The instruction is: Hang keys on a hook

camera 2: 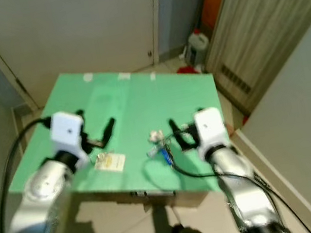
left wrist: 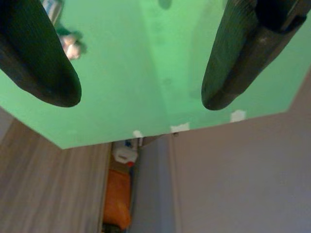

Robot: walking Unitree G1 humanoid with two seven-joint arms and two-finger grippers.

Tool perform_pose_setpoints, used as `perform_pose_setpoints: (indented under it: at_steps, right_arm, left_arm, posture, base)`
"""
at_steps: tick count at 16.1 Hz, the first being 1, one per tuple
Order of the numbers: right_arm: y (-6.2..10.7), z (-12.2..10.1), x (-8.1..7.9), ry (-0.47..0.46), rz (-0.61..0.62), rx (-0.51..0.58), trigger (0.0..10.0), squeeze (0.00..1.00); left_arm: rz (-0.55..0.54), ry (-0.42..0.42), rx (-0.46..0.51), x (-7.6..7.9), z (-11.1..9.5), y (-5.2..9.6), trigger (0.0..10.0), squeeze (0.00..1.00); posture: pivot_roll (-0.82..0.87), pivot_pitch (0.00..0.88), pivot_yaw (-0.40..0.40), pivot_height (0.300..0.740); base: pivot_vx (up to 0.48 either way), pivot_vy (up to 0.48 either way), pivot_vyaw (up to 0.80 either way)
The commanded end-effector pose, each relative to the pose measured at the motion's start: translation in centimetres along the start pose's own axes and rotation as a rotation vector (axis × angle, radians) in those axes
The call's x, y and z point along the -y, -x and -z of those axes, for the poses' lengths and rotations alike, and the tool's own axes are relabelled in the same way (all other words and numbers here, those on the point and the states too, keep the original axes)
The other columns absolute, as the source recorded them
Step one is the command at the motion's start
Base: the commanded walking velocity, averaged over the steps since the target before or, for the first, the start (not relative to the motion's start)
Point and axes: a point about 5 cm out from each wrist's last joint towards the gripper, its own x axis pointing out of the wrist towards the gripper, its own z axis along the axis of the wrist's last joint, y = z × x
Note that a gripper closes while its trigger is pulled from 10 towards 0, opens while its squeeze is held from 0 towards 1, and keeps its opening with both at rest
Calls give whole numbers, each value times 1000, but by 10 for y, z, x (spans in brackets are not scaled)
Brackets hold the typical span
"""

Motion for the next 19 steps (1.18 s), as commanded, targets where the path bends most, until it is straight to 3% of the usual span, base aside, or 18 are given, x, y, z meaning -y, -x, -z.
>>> perform_pose_setpoints:
  at_steps: [1,5,7,10,14,16,19]
  right_arm:
    - [-5,0,1,3,-8,-7,10000,0]
    - [-20,-3,-7,-6,-48,-24,10000,0]
    - [-20,15,-19,-92,-18,-101,10000,0]
    - [-27,26,-34,-162,-6,-137,10000,0]
    - [-34,38,-37,-222,29,-183,10000,0]
    - [-32,43,-38,-224,56,-203,10000,0]
    - [-27,44,-40,-157,76,-184,10000,0]
  left_arm:
    - [-5,-3,3,1,-2,2,10000,0]
    - [-28,-16,-22,-8,-4,17,10000,0]
    - [-40,-29,-55,-13,-3,32,10000,0]
    - [-34,-55,-79,-19,-8,42,10000,0]
    - [1,-69,-95,-17,-21,55,10000,0]
    - [4,-68,-99,-18,-24,58,10000,0]
    - [-5,-63,-107,-19,-25,58,10000,0]
  posture:
    - [-47,182,-63,740]
    - [0,233,-64,740]
    - [55,285,-40,740]
    - [102,322,-2,740]
    - [160,352,32,740]
    - [167,353,30,740]
    - [162,353,27,740]
  base:
    - [0,0,0]
    - [0,0,0]
    - [0,0,0]
    - [0,0,0]
    - [0,0,0]
    - [0,0,0]
    - [0,0,0]
